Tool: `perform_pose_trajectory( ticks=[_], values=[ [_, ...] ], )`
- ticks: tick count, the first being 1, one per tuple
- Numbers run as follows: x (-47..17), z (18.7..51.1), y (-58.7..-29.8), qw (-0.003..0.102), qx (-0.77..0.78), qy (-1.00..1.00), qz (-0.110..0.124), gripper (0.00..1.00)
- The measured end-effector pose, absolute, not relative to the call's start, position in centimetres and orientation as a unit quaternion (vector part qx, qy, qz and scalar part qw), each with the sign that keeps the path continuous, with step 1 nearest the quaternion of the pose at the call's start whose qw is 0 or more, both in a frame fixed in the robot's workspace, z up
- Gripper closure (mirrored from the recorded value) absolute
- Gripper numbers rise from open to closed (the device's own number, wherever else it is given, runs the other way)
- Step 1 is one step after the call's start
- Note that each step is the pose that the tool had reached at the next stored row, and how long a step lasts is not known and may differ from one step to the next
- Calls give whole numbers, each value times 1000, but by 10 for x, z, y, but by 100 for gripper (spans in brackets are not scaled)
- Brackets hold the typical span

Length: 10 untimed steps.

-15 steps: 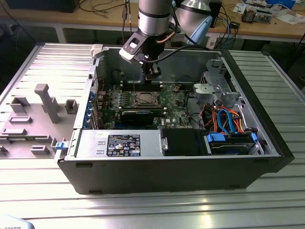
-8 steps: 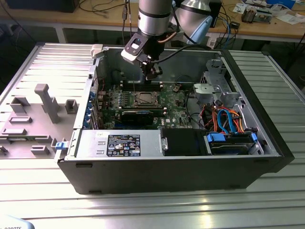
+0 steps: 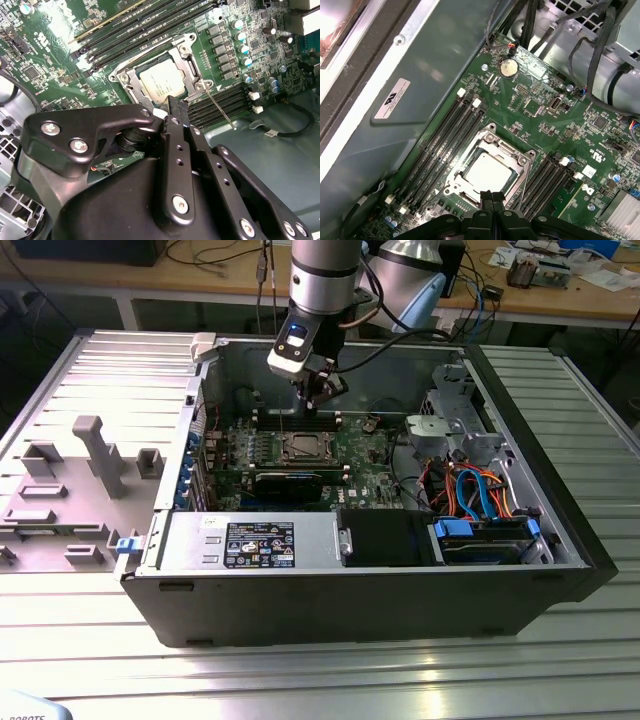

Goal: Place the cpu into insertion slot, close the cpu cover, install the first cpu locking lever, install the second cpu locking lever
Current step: 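Install the first cpu locking lever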

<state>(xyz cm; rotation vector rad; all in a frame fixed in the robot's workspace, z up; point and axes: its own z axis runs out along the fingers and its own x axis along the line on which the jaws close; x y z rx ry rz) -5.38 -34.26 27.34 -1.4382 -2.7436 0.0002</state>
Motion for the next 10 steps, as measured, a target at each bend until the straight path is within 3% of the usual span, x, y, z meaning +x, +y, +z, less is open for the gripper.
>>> perform_pose_trajectory(
  ticks=[10],
  values=[
    [-54,273,-337,21,-464,-886,2,89]
  ],
)
